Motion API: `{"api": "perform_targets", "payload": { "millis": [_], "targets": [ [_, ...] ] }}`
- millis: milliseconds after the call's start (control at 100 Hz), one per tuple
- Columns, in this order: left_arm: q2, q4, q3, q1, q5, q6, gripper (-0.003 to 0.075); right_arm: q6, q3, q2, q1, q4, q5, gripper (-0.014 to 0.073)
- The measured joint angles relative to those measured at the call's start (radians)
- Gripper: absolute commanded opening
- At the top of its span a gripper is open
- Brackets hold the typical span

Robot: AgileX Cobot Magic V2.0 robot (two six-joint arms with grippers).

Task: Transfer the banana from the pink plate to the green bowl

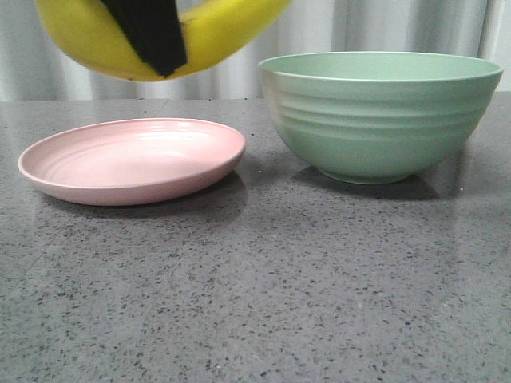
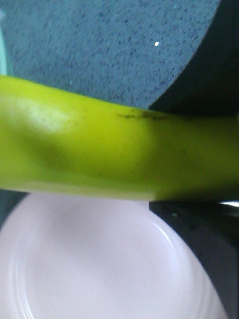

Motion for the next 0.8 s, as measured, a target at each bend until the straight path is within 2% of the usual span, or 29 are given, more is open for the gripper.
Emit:
{"api": "perform_targets", "payload": {
  "millis": [180,330,400,620,800],
  "targets": [
    [-0.018,-0.008,0.000,-0.015,0.003,0.029,-0.0019,-0.049,-0.179,0.164,0.093,-0.085,0.134,0.0437],
    [-0.026,-0.016,0.000,-0.015,0.002,0.040,-0.0019,-0.039,-0.293,0.263,0.121,-0.102,0.169,0.0437],
    [-0.037,-0.031,0.000,-0.015,0.002,0.048,-0.0019,0.026,-0.325,0.294,0.121,-0.111,0.173,0.0438],
    [-0.063,-0.038,0.000,-0.015,0.002,0.054,-0.0019,0.341,-0.342,0.317,0.105,-0.116,0.121,0.0438],
    [-0.064,-0.040,0.000,-0.015,-0.006,0.026,-0.0019,0.431,-0.342,0.320,0.105,-0.062,0.022,0.0438]
  ]
}}
